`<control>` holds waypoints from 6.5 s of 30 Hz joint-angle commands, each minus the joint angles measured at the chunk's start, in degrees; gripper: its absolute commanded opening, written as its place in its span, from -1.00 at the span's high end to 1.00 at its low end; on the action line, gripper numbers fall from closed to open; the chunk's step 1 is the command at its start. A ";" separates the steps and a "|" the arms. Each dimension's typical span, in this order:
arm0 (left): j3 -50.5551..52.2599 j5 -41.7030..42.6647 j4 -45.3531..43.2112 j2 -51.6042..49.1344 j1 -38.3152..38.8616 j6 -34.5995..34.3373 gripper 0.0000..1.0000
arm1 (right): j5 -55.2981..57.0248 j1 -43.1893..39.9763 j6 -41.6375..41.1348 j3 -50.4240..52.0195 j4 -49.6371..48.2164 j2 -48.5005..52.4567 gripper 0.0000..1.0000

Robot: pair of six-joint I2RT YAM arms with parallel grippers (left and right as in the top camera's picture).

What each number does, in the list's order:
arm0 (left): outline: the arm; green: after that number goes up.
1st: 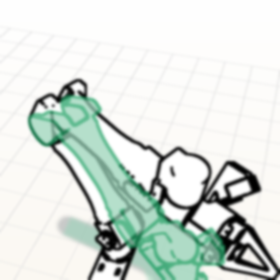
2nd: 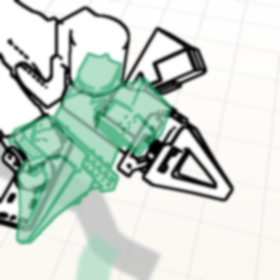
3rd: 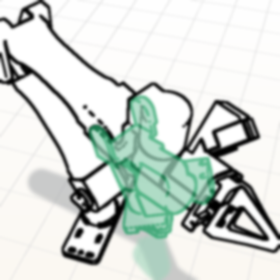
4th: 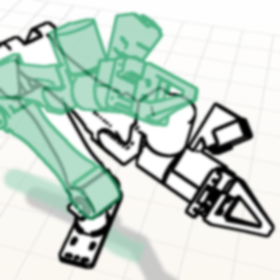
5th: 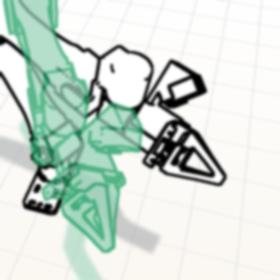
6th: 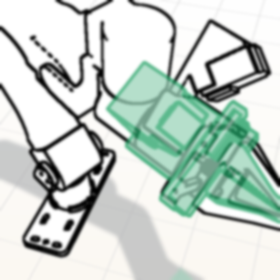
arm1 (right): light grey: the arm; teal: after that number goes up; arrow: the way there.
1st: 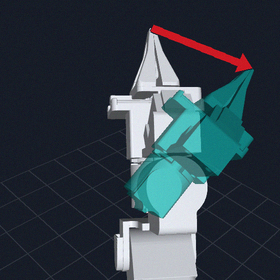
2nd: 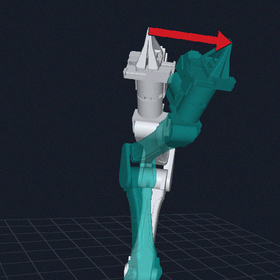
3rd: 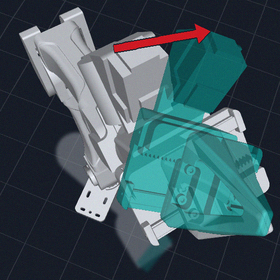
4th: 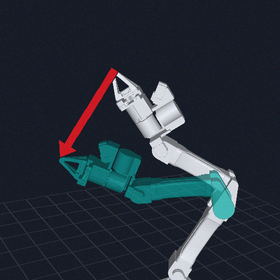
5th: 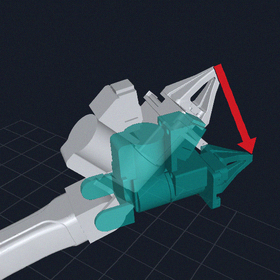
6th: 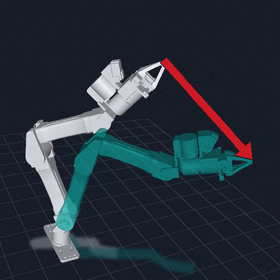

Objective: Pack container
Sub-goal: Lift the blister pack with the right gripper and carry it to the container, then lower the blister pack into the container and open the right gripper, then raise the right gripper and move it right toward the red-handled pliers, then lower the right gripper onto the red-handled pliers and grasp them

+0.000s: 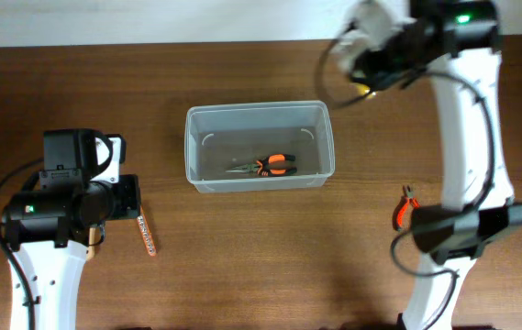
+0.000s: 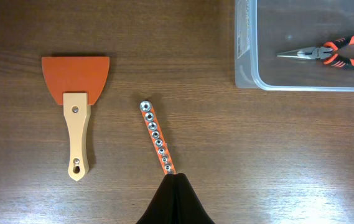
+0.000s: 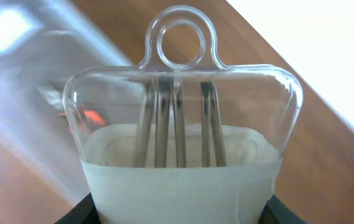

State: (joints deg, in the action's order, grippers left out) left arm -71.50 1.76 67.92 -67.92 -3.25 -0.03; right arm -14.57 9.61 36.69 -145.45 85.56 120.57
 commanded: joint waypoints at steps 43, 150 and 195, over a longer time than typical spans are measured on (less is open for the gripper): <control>-0.11 0.44 0.28 0.35 -0.28 -0.37 0.95 | 3.06 13.81 15.61 34.91 -22.49 2.82 -0.08; -0.11 0.44 2.19 1.57 -0.28 -0.35 0.95 | 12.83 -20.44 -50.73 84.59 -26.25 -27.91 -0.97; -0.11 0.42 2.43 1.57 -0.28 -0.35 0.95 | 9.62 -16.72 -50.69 84.61 -38.82 -18.18 -0.97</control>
State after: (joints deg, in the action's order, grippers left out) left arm -71.50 1.76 70.30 -67.18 -3.25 -0.03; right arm -4.23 -7.18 -14.39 -61.14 47.46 101.97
